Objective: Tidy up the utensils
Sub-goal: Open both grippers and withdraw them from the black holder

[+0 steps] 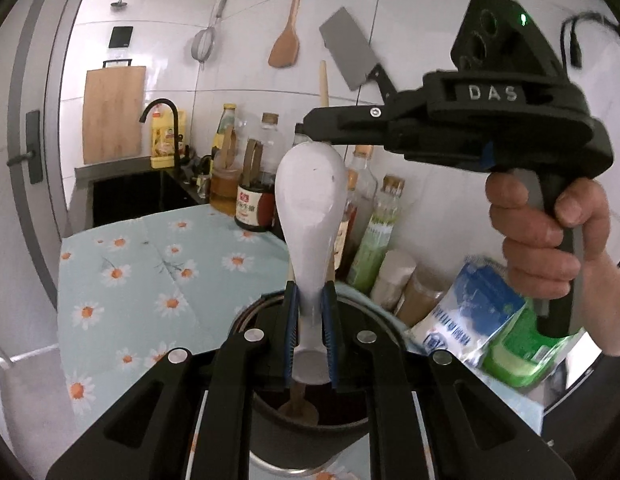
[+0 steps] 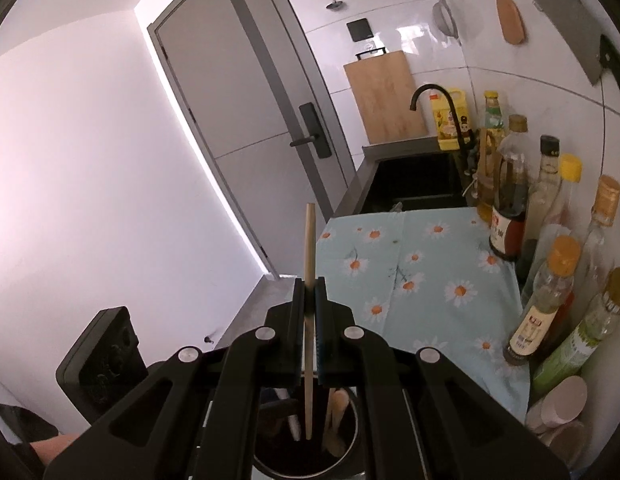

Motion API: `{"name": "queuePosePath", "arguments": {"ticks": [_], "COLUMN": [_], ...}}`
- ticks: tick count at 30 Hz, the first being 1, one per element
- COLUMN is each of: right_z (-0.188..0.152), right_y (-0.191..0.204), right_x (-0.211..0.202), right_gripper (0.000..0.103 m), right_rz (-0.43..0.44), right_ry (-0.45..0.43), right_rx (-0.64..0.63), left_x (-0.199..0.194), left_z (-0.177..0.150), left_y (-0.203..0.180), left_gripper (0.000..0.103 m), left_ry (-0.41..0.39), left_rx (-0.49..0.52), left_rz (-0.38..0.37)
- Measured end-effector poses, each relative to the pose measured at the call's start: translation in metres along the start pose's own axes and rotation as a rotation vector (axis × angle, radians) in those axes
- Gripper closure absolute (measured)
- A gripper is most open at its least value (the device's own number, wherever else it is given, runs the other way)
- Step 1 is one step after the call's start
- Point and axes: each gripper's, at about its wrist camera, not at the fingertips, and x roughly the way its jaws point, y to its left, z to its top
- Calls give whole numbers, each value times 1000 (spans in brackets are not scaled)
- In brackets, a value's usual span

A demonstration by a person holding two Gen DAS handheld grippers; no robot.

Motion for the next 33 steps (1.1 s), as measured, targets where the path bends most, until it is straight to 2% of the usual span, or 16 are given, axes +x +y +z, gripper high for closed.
{"name": "queuePosePath", "arguments": {"ticks": [1, 3, 4, 5, 13, 30, 33], "right_z": [-2, -7, -9, -11, -18, -31, -34], "right_y": [1, 1, 1, 0, 2, 29, 34], "right_x": [1, 3, 5, 6, -1, -40, -49], "right_gripper": [97, 96, 96, 95, 85, 83, 76], "right_rz": [-2, 0, 3, 3, 3, -20, -24], "right_ry": [4, 18, 32, 41, 43, 28, 31], "right_rx": [-3, 0, 12, 26, 55, 18, 7], "left_x": [0, -2, -4, -7, -20, -66, -77], "left_z": [-1, -1, -1, 0, 3, 1, -1], "left_y": [0, 2, 2, 2, -1, -16, -22], "left_gripper": [89, 81, 69, 64, 63, 63, 63], "left_ry": [7, 8, -2, -6, -17, -72, -76], "left_rx": [-5, -16, -24, -30, -39, -87, -86], "left_rz": [0, 9, 14, 13, 20, 14, 21]}}
